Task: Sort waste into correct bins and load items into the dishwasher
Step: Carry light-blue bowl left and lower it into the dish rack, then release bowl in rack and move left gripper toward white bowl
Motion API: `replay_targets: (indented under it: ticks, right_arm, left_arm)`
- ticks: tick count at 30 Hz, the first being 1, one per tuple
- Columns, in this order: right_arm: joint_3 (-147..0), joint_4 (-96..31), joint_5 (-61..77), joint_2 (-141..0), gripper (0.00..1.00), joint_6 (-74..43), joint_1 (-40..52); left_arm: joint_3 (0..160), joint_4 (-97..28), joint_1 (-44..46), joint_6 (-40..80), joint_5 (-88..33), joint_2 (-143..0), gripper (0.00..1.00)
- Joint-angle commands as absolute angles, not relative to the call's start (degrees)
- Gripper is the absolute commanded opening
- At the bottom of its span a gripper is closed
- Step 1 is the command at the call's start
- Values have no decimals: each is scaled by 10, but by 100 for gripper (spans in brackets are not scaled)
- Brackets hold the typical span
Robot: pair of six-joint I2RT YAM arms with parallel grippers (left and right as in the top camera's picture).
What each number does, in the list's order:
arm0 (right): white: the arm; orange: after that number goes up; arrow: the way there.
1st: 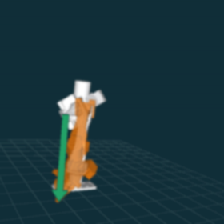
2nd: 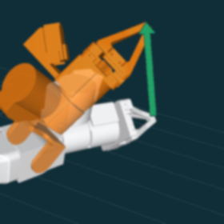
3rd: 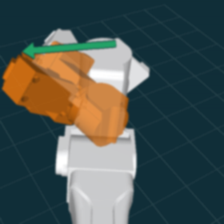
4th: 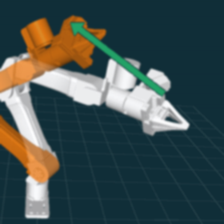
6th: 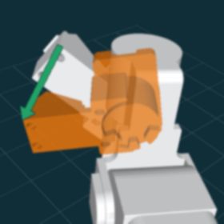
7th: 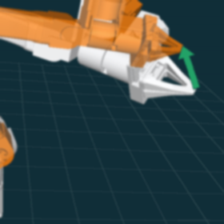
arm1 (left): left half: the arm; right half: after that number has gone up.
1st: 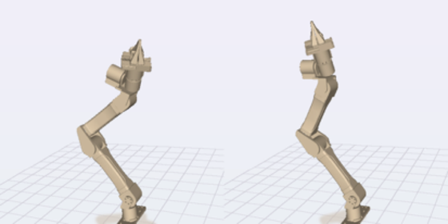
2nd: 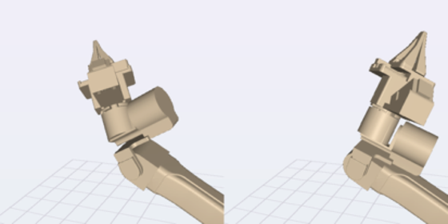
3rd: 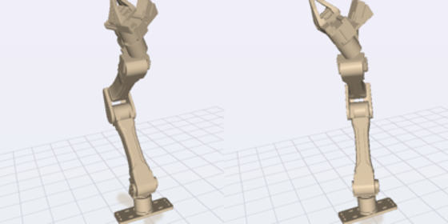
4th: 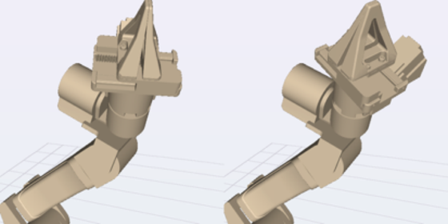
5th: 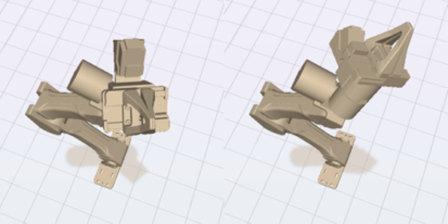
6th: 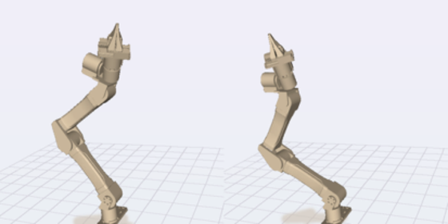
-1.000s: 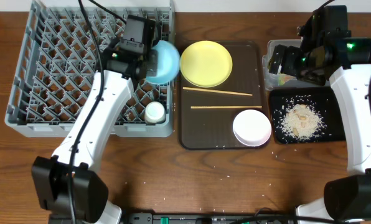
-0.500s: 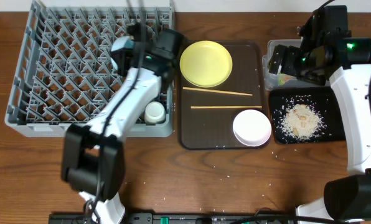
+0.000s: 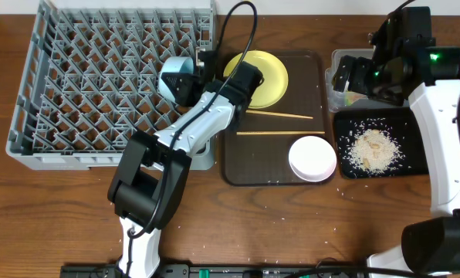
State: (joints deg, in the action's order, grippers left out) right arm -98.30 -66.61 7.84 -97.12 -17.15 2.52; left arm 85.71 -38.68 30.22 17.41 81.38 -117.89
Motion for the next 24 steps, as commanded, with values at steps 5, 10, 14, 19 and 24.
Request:
replay_targets:
  ticks: [5,10,14,19,24]
  right_arm:
    - [-985,-667,73,-971,99,-167,19]
    - [-985,-667,73,-971,99,-167,19]
    - [-985,-667,73,-971,99,-167,19]
    - [-985,-667,73,-971,99,-167,19]
    - [-985,-667,73,-971,99,-167,19]
  left_arm:
    - [852,-422,300,196,743,-1180,7]
    - [852,-463,300,216,615,-1180,10]
    - [854,-470,300,217,555,-1178,32]
    - [871,-482,300,215,454,-1160,40]
    - [881,-488,300,195,342,-1120,52]
